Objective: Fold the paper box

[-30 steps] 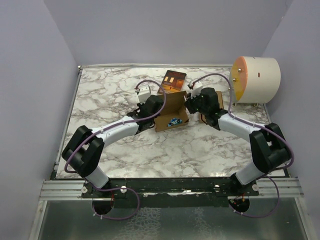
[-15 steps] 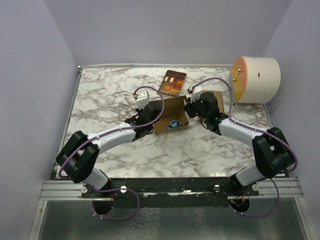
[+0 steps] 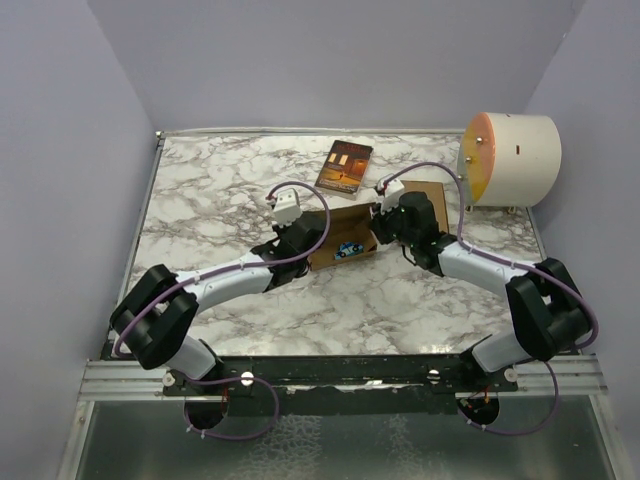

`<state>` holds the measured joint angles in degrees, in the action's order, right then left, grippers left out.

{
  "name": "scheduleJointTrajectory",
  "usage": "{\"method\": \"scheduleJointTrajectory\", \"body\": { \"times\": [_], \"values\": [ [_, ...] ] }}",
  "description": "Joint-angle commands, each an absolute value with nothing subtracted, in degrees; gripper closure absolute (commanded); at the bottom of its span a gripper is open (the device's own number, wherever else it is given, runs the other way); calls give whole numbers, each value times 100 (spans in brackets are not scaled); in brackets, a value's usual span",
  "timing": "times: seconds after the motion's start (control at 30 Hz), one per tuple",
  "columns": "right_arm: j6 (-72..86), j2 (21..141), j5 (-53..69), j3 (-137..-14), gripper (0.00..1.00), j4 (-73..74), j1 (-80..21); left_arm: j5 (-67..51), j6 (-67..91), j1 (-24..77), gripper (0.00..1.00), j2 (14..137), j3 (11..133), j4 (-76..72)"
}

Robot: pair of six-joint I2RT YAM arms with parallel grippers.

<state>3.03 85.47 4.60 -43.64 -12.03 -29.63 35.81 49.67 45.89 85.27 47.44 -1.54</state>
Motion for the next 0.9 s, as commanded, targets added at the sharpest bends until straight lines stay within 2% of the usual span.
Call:
{"method": "scheduleJointTrajectory", "body": {
  "times": [0.0, 0.3, 0.63, 0.87],
  "values": [
    [459, 8430, 792, -4187, 97, -618, -3111, 3218, 5150, 4743, 97, 8418, 4535, -20],
    [391, 8495, 727, -4164, 97, -453, -3146, 3076, 5099, 4761, 97, 8361, 4376, -79],
    [308, 8563, 464, -4037, 97, -464, -3173, 2909, 5030, 4756, 91, 8191, 4158, -136],
    [315, 8543, 246, -4004, 98, -565, -3173, 2953, 4998, 4760, 77, 7928, 4066, -58]
  ]
}}
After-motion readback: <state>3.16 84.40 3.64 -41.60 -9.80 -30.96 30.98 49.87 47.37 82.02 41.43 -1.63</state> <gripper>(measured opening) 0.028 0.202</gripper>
